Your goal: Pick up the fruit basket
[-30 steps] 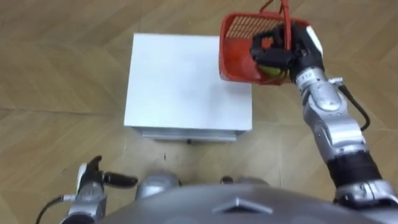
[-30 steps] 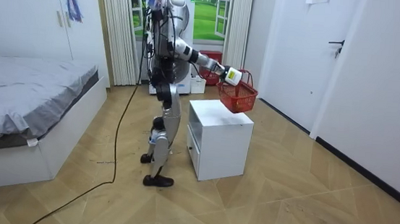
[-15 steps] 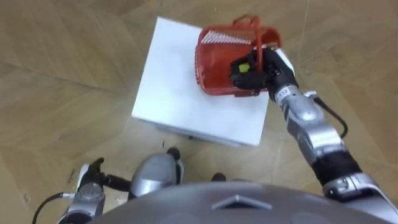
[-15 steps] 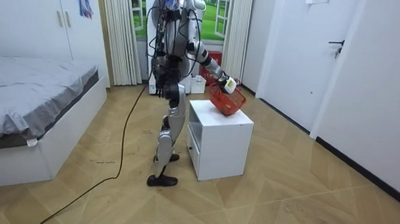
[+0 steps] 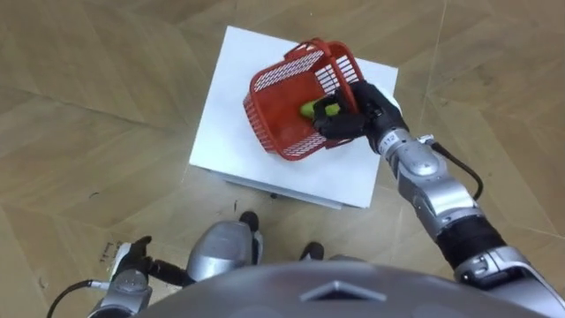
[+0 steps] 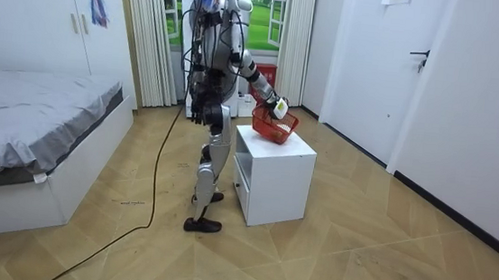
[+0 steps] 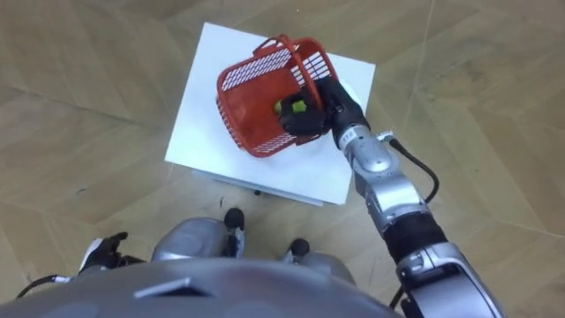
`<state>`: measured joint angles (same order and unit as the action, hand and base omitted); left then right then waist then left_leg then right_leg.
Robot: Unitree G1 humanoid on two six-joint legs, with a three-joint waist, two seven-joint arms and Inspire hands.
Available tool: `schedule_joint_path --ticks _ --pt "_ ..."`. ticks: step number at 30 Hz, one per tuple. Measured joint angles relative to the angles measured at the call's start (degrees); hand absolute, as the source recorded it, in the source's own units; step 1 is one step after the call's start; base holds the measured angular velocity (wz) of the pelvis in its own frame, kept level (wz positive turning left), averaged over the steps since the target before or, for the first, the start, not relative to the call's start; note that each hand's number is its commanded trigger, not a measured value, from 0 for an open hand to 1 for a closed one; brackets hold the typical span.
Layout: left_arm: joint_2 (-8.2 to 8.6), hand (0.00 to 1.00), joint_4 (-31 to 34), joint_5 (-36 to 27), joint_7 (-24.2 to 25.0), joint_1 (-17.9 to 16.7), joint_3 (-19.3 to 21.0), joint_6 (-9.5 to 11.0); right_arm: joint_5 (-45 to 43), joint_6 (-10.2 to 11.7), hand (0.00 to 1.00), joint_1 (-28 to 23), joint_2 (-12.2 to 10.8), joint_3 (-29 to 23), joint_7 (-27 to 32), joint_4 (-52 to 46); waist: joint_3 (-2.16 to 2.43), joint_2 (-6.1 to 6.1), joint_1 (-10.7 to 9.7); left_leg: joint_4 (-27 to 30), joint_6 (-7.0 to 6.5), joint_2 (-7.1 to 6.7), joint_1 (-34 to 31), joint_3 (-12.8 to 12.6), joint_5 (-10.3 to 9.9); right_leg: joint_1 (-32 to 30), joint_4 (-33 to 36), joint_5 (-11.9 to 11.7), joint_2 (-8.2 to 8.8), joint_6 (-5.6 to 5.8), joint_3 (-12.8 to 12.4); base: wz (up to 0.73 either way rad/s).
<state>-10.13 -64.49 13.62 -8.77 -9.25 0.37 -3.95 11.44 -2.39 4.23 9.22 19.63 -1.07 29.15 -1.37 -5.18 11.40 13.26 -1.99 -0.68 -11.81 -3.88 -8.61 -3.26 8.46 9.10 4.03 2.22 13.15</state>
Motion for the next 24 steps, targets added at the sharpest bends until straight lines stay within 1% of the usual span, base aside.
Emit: schedule_joint_path --ticks 4,5,8,12,15,20,22,24 --pt "-0.03 0.00 -0.3 0.0 0.6 0.1 0.0 0.0 0.0 0.0 0.00 0.0 -0.4 0.3 -0.5 0.2 -0.09 0.20 0.0 1.0 -0.15 -0.01 -0.8 0.0 -0.1 -0.5 0.3 0.0 0.11 -0.02 0.7 0.00" --pt "-0.03 0.00 -0.3 0.0 0.6 0.2 0.0 -0.3 0.0 0.0 0.00 0.0 -0.4 0.6 -0.7 0.2 -0.11 0.31 -0.1 1.3 -0.15 -0.04 -1.1 0.1 -0.1 -0.6 0.3 0.0 0.11 -0.07 1.3 0.00" --pt "0.04 0.00 -0.3 0.0 0.8 0.1 0.0 -0.4 0.0 0.1 0.00 0.0 -0.3 1.6 -1.2 1.4 0.03 0.59 0.0 1.5 -0.15 -0.07 -1.1 0.1 -0.1 -0.6 0.4 -0.1 0.07 -0.10 1.3 0.00" --pt "0.10 0.00 -0.2 -0.5 0.9 -0.3 0.0 -0.3 0.3 0.4 0.00 -0.5 -0.3 1.7 -1.4 1.7 0.26 1.19 0.0 1.5 -0.16 -0.03 -1.0 0.2 -0.1 -0.5 0.4 -0.1 0.11 -0.10 1.4 0.00" --pt "0.12 0.00 -0.2 -0.5 0.9 -0.4 0.0 -0.3 0.8 1.2 0.00 -0.8 -0.3 1.6 -1.0 1.7 0.26 1.28 0.0 1.4 -0.15 -0.04 -0.7 0.3 -0.1 -0.2 0.4 -0.1 0.12 -0.10 1.4 0.00" --pt "0.13 0.00 -0.1 -0.5 0.9 -0.3 0.1 -0.5 0.8 1.2 0.00 -0.8 -0.3 1.6 -0.8 1.8 0.30 1.33 -0.1 1.4 -0.15 -0.05 -0.4 0.6 -0.1 0.3 0.4 -0.1 0.11 -0.10 1.5 0.01" --pt "0.14 0.00 0.2 -0.5 1.0 -0.3 0.1 -1.0 0.8 1.2 0.00 -0.8 -0.2 1.6 -0.8 1.8 0.33 1.38 -0.1 1.5 -0.15 -0.03 -0.4 0.6 -0.1 0.3 0.3 -0.1 0.11 -0.10 1.5 0.00" --pt "0.33 0.00 0.2 -0.5 1.0 -0.3 0.1 -1.4 0.7 1.2 0.00 -0.8 0.1 1.6 -0.8 1.7 0.46 1.59 -0.1 1.5 -0.15 -0.01 -0.2 0.6 -0.1 0.4 0.3 -0.1 0.13 -0.10 1.4 0.00"
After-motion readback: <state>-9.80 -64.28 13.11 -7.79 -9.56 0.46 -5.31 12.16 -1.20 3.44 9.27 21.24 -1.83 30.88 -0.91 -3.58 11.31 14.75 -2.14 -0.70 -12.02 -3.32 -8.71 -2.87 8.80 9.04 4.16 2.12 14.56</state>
